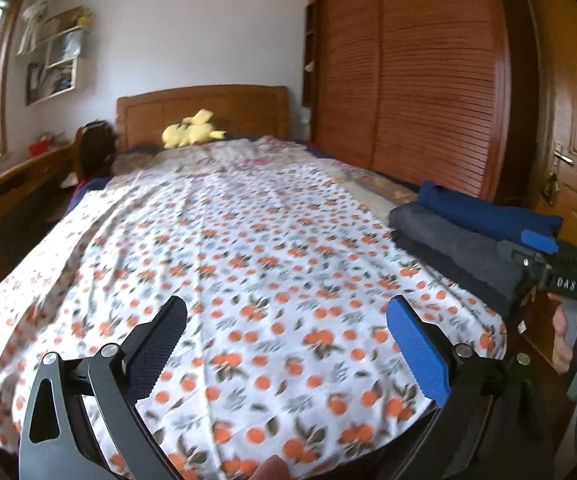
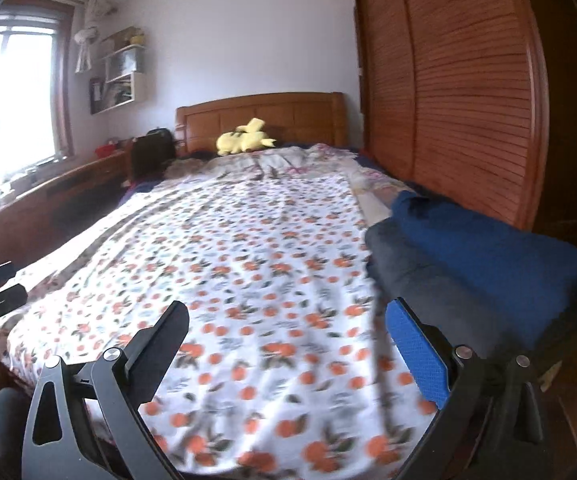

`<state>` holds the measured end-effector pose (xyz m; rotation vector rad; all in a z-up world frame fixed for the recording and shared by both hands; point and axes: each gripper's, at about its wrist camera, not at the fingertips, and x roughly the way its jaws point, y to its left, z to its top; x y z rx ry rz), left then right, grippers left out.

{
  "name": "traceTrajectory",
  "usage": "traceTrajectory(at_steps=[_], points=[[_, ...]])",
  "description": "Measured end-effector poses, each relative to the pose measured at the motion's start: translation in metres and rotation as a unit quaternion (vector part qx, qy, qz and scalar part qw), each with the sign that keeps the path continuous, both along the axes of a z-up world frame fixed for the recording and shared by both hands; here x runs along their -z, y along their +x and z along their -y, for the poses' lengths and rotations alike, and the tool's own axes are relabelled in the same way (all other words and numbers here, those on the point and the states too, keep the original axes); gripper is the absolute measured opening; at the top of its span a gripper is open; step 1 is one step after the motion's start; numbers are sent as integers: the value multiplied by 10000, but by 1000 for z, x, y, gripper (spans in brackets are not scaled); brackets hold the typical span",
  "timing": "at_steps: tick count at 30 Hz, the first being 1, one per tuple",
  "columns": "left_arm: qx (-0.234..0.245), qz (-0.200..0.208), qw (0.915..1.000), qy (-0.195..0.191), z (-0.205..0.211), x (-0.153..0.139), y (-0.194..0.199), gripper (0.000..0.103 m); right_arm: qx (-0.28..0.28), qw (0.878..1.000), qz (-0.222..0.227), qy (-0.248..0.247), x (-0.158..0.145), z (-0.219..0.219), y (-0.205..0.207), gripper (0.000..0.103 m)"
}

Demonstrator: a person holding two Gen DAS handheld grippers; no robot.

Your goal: Fold large clothes

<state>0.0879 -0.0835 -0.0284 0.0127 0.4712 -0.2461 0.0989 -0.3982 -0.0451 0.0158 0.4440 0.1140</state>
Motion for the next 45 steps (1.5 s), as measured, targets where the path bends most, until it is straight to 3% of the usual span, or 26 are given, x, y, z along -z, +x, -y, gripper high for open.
traceTrajectory(at_steps=[6, 17, 20, 28, 45], points=[[-479, -58, 9985, -266, -52, 10, -17, 101, -336, 9994, 26, 39, 12, -53, -16, 95], [-1255, 330, 9915, -88, -104, -18, -62, 101, -795, 9955, 476, 192, -8, -107, -50, 95], [-1425, 457, 9887, 110, -108, -29, -76, 101, -824, 9946, 583, 259, -16, -112, -56, 95], [-1656, 617, 9842, 90, -114, -48, -108, 101, -1021, 9913, 783, 293, -34, -125, -72, 95], [-1628, 624, 9847, 70, -111, -43, -113, 101, -1070, 9908, 751, 364, -31, -126, -76, 95]])
